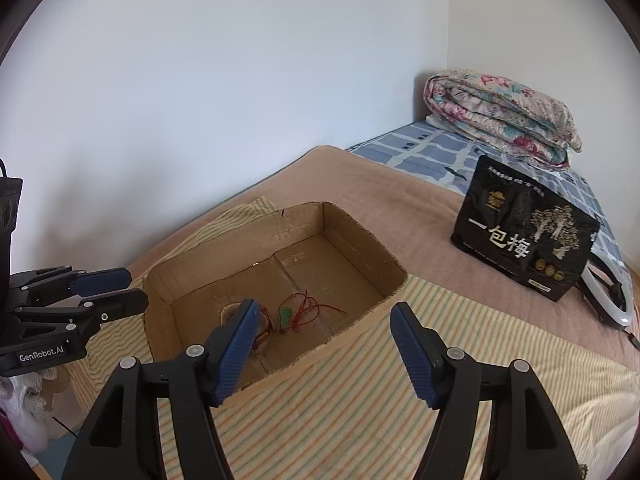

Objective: Organize jewelry
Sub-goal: 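Withdraw both grippers from the box back over the remaining jewelry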

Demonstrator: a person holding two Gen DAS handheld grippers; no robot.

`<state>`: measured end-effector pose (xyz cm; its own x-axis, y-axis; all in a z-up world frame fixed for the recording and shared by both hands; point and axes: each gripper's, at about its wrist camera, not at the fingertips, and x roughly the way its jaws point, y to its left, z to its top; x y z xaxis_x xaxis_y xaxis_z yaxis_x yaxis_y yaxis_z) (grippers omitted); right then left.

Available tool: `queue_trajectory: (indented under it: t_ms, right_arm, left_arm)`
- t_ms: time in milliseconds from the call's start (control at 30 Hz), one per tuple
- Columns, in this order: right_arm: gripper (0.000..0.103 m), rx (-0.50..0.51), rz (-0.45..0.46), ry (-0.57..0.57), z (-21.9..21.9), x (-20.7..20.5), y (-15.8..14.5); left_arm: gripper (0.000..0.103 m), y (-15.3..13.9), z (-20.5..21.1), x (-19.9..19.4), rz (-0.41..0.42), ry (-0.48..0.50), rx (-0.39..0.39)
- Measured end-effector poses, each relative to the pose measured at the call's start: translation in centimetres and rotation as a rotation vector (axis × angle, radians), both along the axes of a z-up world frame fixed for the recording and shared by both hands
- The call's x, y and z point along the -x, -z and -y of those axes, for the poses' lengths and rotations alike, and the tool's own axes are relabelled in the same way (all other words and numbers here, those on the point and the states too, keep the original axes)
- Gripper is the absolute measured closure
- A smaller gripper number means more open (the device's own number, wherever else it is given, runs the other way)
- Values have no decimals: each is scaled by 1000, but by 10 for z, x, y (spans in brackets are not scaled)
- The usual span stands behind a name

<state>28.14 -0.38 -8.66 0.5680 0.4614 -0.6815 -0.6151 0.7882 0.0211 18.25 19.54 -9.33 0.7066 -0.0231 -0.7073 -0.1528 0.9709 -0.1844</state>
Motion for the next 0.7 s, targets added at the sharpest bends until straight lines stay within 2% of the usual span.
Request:
queue_trajectory:
  t_ms: [267,433,533,700]
  right_arm:
    - [17,0,40,62,36,23,-22]
    - [15,6,44,116,70,35,-32]
    - [10,25,63,156,93,44,-36]
    - [10,50,99,221,136,59,-44]
  left_arm:
    - [61,-17,25,12,29,41,-6]
    - [61,-26,46,18,42,82,-9]
    - [61,-29,60,20,47,110,-10]
    - [61,-31,85,20,43,158,-9]
